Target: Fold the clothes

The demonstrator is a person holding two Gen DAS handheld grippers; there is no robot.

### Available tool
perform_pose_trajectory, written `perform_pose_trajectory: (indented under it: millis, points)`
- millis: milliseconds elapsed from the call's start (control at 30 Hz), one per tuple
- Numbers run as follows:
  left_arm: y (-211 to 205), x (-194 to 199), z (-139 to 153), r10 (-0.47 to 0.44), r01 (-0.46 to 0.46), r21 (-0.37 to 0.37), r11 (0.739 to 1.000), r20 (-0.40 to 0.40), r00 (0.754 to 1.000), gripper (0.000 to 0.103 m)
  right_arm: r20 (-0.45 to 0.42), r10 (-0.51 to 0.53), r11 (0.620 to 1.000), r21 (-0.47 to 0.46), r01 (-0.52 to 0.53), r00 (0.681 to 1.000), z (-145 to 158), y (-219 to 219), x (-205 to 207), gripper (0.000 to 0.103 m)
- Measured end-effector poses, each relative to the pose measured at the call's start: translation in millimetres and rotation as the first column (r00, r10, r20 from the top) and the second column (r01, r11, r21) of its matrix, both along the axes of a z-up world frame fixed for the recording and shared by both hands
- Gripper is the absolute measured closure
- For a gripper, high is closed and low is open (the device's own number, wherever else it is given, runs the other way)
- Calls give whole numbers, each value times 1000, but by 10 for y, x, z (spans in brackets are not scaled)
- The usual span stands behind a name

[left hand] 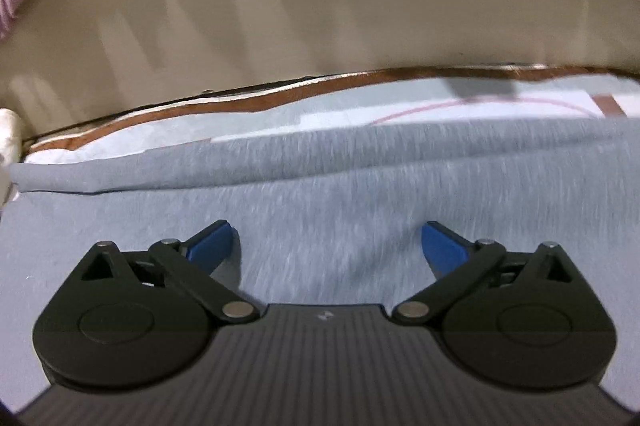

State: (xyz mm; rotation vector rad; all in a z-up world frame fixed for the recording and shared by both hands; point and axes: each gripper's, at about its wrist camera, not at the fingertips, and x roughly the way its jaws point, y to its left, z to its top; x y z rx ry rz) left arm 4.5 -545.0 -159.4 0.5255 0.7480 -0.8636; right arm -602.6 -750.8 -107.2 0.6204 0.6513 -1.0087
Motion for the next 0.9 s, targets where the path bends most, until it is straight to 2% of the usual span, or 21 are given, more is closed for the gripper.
perform_pose_trajectory:
  millis: [67,133,167,200,267,367,433,500,567,633,667,700,733,767,800,833,867,900]
  points:
    - [-91,-53,55,-23,23,-8,1000,49,999,0,-31,-101,993,62,103,994,-99,-14,-42,39]
    - [-133,-223,97,-64,65,-8,998,131,989,1,-20,-218,966,136,218,976,-179,47,-111,39]
    - [-154,-309,118,-84,87,-7,996,171,982,1,43,-242,958,167,232,969,-222,122,-155,39]
    - [-179,-391,124,-116,123,-25,992,179,977,1,105,-268,949,198,244,958,-265,196,-199,38]
    - [-230,-584,160,-225,236,-67,969,145,964,1,224,-321,930,261,260,920,-352,345,-288,38]
    - [-323,-872,198,-370,382,-121,916,108,923,1,374,-376,902,356,243,848,-540,432,-360,38]
    - [-442,-1054,197,-446,455,-126,882,95,890,1,415,-408,885,398,241,813,-659,398,-349,37]
    - [-570,-1201,188,-495,506,-117,855,109,862,1,433,-441,881,377,287,786,-708,363,-316,37]
    - [-722,-1258,123,-526,538,-93,838,129,841,1,446,-531,846,315,430,720,-722,420,-284,37]
    - [-889,-1295,31,-560,569,-50,821,120,819,1,471,-560,828,283,484,681,-755,448,-201,34]
    - [-966,-1306,-18,-579,584,-28,811,103,809,1,482,-567,821,265,506,668,-757,457,-143,29]
    - [-1018,-1323,-75,-586,589,-3,808,94,804,2,482,-566,820,244,517,669,-759,455,-80,27]
    - [-1051,-1329,-123,-572,574,4,819,84,816,8,481,-564,819,223,529,671,-761,454,-18,25]
    - [-1073,-1305,-109,-539,540,-31,841,41,841,50,481,-563,817,202,540,672,-763,452,45,23]
    - [-1125,-1312,-84,-526,525,-53,849,-10,850,77,469,-544,828,166,536,696,-752,459,85,23]
    - [-1164,-1373,-18,-504,504,-20,863,8,863,96,455,-526,838,130,531,719,-741,467,125,24]
    - [-1180,-1476,27,-521,522,13,853,84,850,102,440,-507,847,94,524,741,-730,474,165,35]
    - [-1170,-1551,55,-534,534,45,844,155,831,102,424,-489,855,58,516,762,-719,481,206,47]
